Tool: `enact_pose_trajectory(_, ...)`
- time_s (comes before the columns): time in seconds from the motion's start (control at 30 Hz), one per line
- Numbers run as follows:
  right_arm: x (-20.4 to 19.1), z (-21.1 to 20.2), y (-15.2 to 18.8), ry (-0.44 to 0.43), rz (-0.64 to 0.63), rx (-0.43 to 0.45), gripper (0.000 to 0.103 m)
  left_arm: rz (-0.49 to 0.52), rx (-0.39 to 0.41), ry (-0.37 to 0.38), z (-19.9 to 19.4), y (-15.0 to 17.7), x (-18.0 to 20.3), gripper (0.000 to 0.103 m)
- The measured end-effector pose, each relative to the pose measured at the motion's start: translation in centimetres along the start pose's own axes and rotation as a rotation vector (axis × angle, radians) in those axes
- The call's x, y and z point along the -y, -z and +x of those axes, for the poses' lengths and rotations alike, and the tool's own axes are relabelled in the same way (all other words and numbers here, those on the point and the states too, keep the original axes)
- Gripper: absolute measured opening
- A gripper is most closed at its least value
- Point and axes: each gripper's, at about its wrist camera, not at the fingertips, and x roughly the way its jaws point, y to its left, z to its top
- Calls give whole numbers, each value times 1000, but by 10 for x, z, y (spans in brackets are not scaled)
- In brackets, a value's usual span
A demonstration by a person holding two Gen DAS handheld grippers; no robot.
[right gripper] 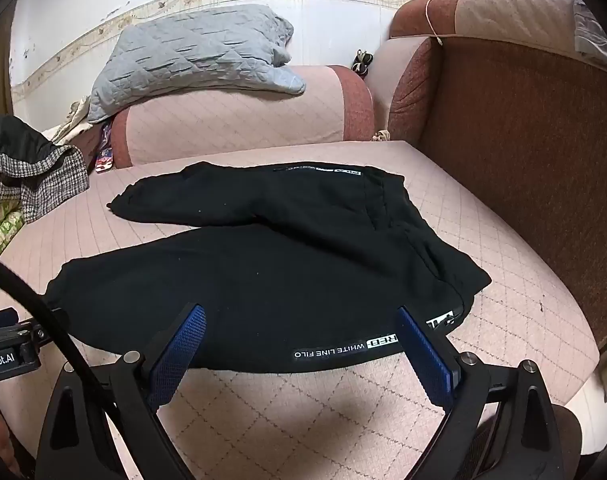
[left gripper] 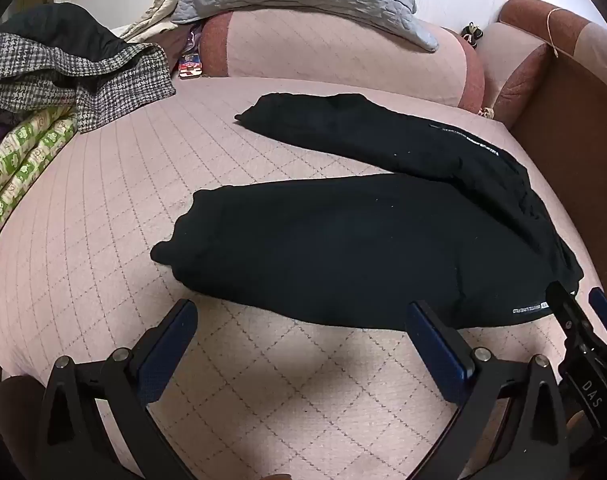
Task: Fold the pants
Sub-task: 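Move both grippers toward the black sweatpants lying on the sofa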
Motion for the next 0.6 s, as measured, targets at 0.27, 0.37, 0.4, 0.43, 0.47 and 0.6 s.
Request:
enact_pose_trajectory(0.27, -1, 2, 0, -1, -1, -5, 98, 65, -7, -31, 12, 13, -1, 103)
enact_pose_trajectory(0.37, 0, 6, 7, 9, 7, -4, 98, 102, -27, -39, 18, 24, -1, 103)
enact_pose_trajectory(0.4, 2, 6, 9, 6, 14, -10, 98, 114, -40, -38, 21, 27, -1, 103)
enact_pose_trajectory(0.43, -1, 8, 11, 3, 16, -13, 98, 125, -52, -35, 24, 31, 0, 103)
enact_pose_trajectory(0.47, -1, 9, 11, 1, 16, -15, 98, 134, -64, -35, 27, 34, 0, 103)
enact_pose_trajectory(0.6, 1, 8, 9, 5, 16, -13, 98, 140, -128, -31, 41, 43, 0, 103)
